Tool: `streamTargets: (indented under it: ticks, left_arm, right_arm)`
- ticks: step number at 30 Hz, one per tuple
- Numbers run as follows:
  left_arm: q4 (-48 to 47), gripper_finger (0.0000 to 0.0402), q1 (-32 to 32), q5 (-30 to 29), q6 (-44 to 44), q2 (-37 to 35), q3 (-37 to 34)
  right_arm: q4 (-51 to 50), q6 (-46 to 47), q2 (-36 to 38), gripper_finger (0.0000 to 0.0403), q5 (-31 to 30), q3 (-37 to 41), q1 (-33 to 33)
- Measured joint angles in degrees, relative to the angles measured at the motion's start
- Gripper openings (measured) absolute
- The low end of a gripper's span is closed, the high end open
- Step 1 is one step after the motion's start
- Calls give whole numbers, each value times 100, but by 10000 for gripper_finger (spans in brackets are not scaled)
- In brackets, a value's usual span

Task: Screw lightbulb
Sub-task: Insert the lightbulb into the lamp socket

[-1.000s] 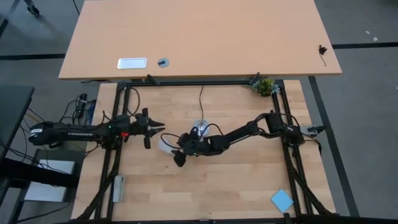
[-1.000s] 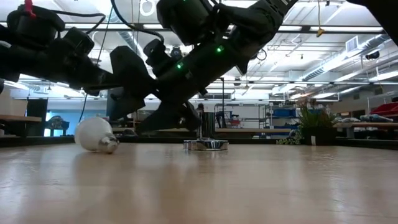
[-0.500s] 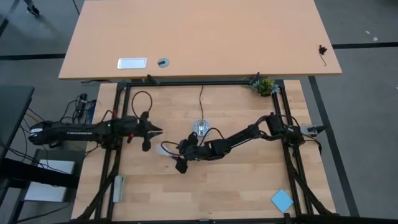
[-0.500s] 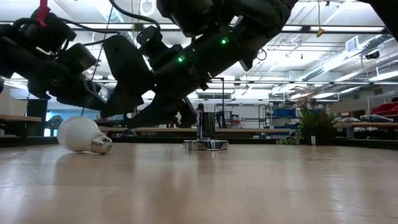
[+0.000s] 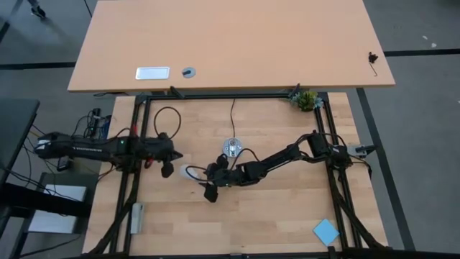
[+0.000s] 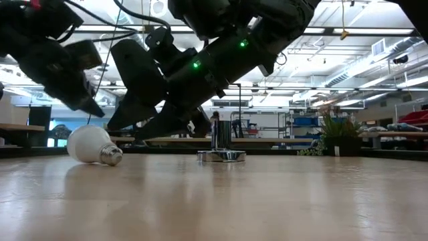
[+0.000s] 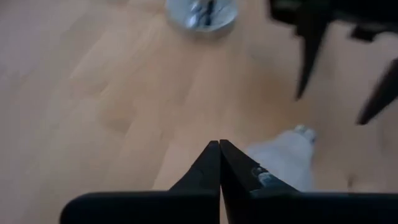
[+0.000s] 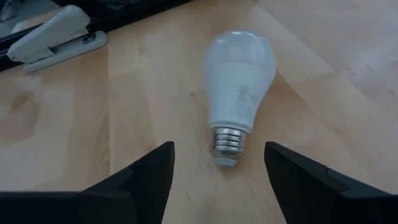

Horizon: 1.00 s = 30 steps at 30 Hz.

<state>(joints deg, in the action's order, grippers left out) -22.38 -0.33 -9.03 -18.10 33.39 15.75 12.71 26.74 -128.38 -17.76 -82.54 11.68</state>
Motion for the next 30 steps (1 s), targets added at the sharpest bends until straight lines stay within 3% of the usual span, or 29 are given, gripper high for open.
streamTargets:
  ticks: [7, 14, 20, 30]
  left_arm:
    - [-606, 1, -235, -705, -900, 197, -8]
    - [691, 1, -372, -733, -778, 899, -279]
    - [1335, 1, -515, -710, -784, 1545, -299]
    - [2302, 1, -899, -678, -943, 2307, -297]
  right_arm:
    - [-9, -98, 0, 252, 7, 0, -3]
    - [-206, 350, 1, 263, -115, 0, -132]
    - [-157, 459, 2, 285, -153, 0, -186]
    - [-195, 903, 4, 287, -184, 0, -308]
